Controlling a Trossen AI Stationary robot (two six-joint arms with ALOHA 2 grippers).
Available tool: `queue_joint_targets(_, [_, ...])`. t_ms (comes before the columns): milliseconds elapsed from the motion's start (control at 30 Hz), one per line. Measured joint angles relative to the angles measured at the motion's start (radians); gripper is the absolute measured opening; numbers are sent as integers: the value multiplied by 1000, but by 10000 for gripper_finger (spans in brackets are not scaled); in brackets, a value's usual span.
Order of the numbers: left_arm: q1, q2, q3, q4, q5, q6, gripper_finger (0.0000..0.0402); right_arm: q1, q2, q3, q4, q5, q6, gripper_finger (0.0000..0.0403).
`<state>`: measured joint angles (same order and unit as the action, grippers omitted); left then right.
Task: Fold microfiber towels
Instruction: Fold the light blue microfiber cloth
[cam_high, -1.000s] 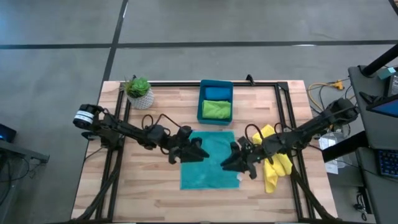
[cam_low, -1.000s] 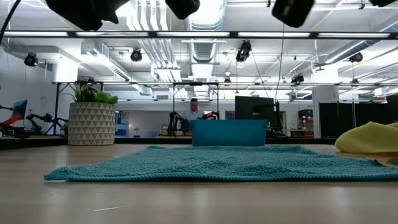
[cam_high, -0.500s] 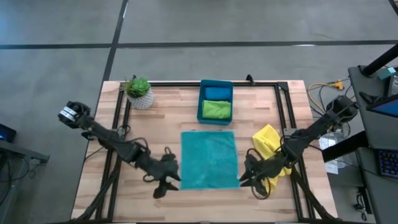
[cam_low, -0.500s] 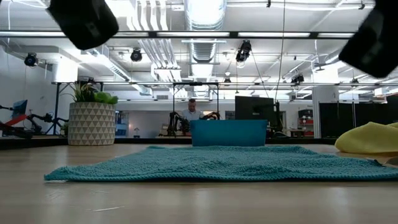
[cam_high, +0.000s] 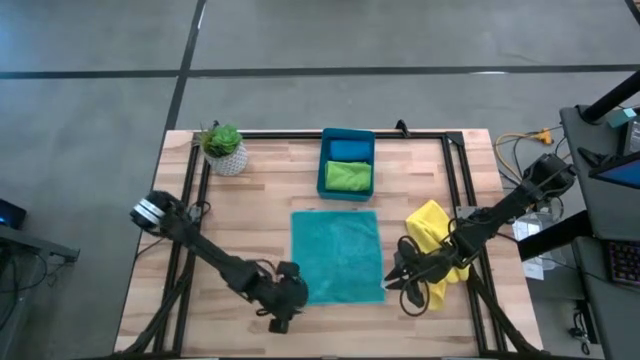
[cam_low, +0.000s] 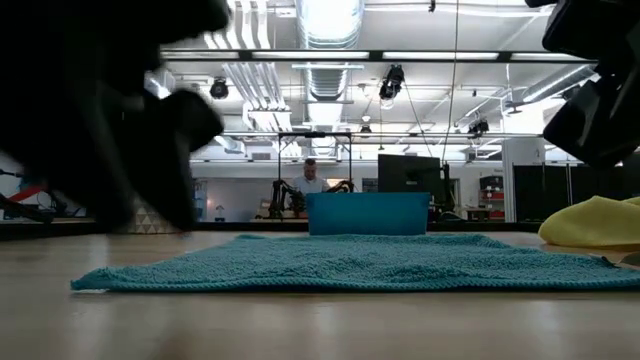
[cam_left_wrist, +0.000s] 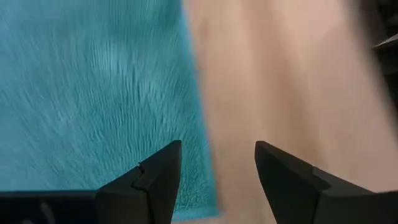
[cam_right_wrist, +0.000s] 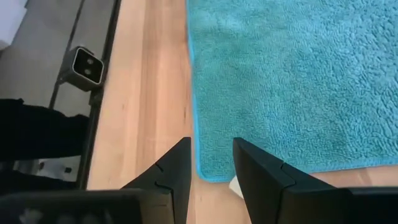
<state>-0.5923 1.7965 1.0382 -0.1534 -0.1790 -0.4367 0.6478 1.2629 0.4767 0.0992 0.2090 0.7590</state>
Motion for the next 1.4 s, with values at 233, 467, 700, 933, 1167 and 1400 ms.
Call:
queue_joint_targets(233, [17, 162, 126, -229, 50, -212, 189, 0, -1, 5, 66, -7, -12, 114])
queue_joint_targets(467, [17, 187, 164, -265, 45, -214, 102, 14, 62, 7, 198, -44, -303, 114])
queue_joint_targets(700, [17, 185, 166, -250, 67, -216, 6, 13, 239, 31, 188, -113, -398, 135])
queue_joint_targets(933, [17, 183, 175, -253, 67, -216, 10, 13, 431, 160, 12, -147, -478, 151])
queue_joint_targets(1167, [5, 145, 178, -254, 47, -212, 2, 26, 463, 250, -156, -139, -478, 50])
queue_joint_targets(1400, [-44, 3, 177, -233, 64, -200, 0, 34, 289, 286, -277, -240, -399, 10])
